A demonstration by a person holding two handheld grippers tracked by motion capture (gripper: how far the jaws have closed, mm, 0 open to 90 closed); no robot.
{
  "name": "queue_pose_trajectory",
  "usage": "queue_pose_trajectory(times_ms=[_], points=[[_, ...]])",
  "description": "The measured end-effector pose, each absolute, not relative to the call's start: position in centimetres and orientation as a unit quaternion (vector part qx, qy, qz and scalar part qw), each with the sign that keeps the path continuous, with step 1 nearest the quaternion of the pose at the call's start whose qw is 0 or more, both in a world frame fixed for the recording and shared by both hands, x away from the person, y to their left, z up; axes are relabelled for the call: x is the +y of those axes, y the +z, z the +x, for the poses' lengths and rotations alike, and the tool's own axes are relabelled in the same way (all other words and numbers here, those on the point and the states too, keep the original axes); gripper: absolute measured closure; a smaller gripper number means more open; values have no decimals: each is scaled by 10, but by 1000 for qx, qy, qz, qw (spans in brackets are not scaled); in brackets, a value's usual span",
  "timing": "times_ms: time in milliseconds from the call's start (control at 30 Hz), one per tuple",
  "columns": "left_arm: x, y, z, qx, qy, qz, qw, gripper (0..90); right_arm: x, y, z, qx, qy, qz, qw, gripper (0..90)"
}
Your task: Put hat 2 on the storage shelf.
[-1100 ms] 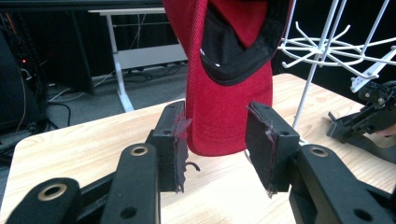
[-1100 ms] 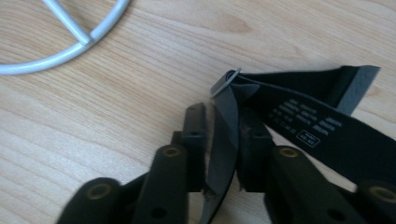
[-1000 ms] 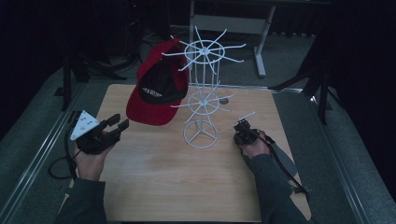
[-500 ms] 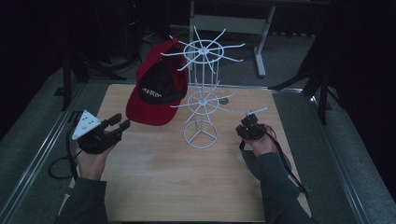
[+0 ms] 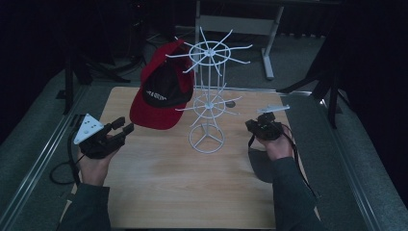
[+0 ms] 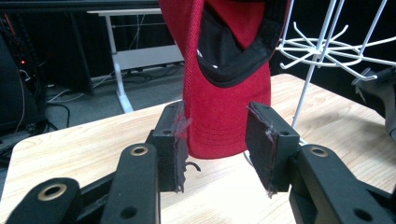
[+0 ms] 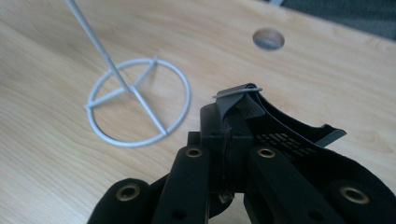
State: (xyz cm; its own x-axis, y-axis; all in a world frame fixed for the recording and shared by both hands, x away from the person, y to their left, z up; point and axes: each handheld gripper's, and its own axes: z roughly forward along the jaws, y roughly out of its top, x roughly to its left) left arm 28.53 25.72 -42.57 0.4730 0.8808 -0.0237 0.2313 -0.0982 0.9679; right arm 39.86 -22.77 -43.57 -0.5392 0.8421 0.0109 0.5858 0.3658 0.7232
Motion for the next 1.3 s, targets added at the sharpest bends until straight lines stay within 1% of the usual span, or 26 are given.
queue_pose_trajectory(times_ms=[400,800,1033,1300], points=[[257,-426,286,412,305,675,530,589,-230,-396,380,791,396,420,204,894],[257,-426,285,412,305,676,530,588,-233,-374,371,766,456,413,188,894],[257,-426,286,412,305,675,530,588,-239,-362,369,741,501,416,164,895],[256,-425,286,412,304,675,531,588,-234,-340,360,731,529,396,168,895]])
